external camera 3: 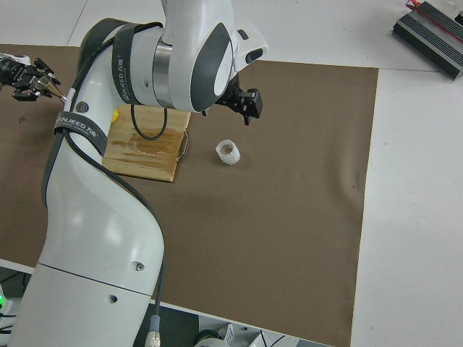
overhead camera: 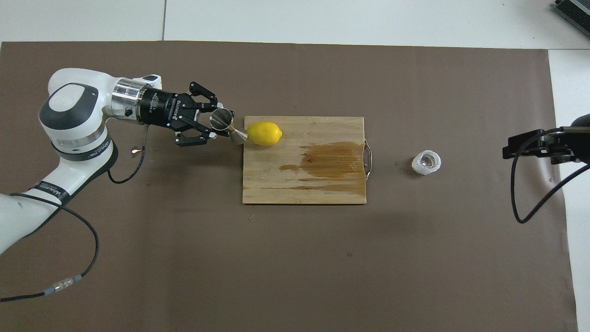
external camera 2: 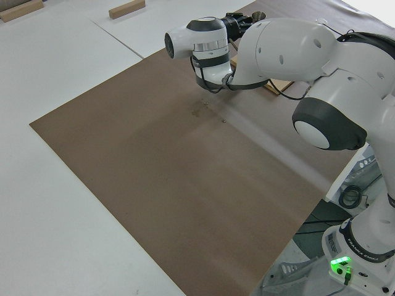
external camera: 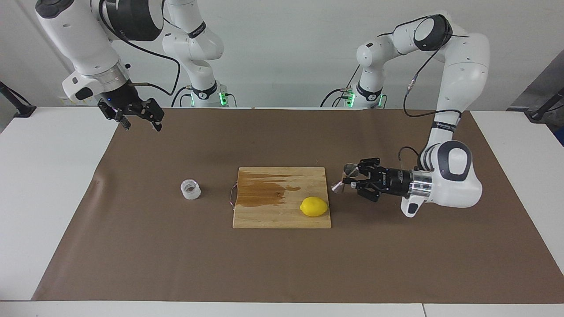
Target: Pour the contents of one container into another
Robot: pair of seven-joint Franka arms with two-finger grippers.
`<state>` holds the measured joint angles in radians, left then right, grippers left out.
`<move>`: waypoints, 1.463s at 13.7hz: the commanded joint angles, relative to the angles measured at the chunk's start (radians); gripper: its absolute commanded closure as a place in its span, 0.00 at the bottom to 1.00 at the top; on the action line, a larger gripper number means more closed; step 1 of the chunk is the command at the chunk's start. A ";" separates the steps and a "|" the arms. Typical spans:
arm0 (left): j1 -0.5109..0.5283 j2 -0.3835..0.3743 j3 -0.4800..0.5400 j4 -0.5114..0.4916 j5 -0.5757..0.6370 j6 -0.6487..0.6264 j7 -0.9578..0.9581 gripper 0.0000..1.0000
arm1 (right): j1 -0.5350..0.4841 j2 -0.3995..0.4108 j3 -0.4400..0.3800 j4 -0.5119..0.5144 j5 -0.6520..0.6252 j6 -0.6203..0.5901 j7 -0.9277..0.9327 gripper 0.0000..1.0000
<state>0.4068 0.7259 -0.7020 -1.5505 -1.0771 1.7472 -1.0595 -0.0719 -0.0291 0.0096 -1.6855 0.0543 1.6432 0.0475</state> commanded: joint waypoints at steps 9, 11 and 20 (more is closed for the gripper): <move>-0.341 -0.040 0.022 -0.082 -0.280 0.520 0.009 1.00 | -0.020 -0.022 0.016 -0.020 0.005 -0.006 -0.006 0.00; -0.394 -0.034 0.022 -0.083 -0.294 0.601 0.015 1.00 | -0.020 -0.022 0.016 -0.020 0.005 -0.006 -0.006 0.00; -0.493 -0.019 0.024 -0.102 -0.446 0.738 0.121 1.00 | -0.022 -0.022 0.015 -0.020 0.005 -0.008 -0.009 0.00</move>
<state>-0.0755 0.7212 -0.6936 -1.6327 -1.4858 2.4721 -0.9730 -0.0733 -0.0291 0.0095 -1.6855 0.0543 1.6432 0.0475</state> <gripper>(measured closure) 0.564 0.000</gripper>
